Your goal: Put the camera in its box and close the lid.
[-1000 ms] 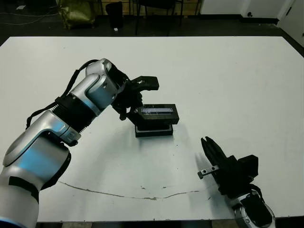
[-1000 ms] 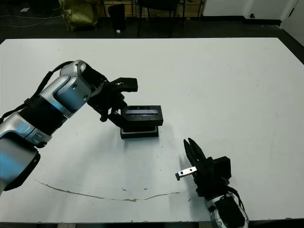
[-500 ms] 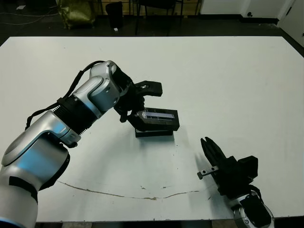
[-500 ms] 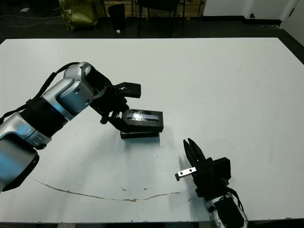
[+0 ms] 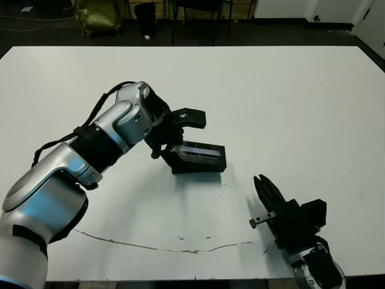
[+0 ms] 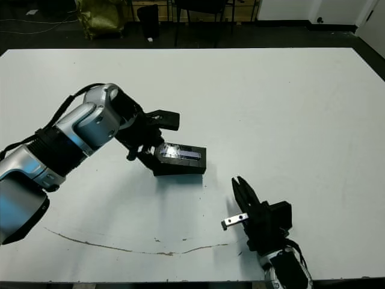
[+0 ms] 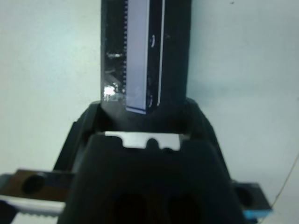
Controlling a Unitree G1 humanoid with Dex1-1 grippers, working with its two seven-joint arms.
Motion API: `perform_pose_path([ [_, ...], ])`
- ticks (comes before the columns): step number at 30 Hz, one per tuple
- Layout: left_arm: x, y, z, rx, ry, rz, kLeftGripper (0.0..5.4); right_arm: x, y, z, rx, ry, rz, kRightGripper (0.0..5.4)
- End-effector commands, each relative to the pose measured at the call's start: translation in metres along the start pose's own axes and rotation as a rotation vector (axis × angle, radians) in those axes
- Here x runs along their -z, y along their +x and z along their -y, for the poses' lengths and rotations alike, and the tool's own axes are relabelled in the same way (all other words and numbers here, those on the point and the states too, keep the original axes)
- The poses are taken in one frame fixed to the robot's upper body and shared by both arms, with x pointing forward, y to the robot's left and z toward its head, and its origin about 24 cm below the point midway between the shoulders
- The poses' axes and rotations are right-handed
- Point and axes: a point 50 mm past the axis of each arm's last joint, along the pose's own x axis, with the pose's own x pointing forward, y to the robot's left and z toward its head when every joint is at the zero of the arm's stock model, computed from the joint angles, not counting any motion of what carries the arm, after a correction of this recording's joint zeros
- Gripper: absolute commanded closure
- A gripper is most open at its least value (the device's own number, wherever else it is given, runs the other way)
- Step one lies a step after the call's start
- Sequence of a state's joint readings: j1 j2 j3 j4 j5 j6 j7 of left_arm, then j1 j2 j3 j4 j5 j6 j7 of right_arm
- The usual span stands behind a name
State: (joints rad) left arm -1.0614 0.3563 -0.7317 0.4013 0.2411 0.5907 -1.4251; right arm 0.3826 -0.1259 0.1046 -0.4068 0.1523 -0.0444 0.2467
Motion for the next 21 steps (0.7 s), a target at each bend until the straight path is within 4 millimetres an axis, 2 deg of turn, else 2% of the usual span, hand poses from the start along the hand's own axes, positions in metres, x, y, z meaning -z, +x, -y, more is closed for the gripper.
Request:
perform_pose_path([
  [1, 0.0115, 0.0061, 0.0026, 0.01, -0.037, -0.039, 3.14, 0.0055, -0.0058, -0.0009, 0.009, 0.004, -0.048, 5.4],
  [21, 0.0144, 0.0129, 0.0011, -0.018, -0.034, -0.07, 3.14, 0.0064, -0.0051, 0.0005, 0.011, 0.012, -0.051, 5.4],
])
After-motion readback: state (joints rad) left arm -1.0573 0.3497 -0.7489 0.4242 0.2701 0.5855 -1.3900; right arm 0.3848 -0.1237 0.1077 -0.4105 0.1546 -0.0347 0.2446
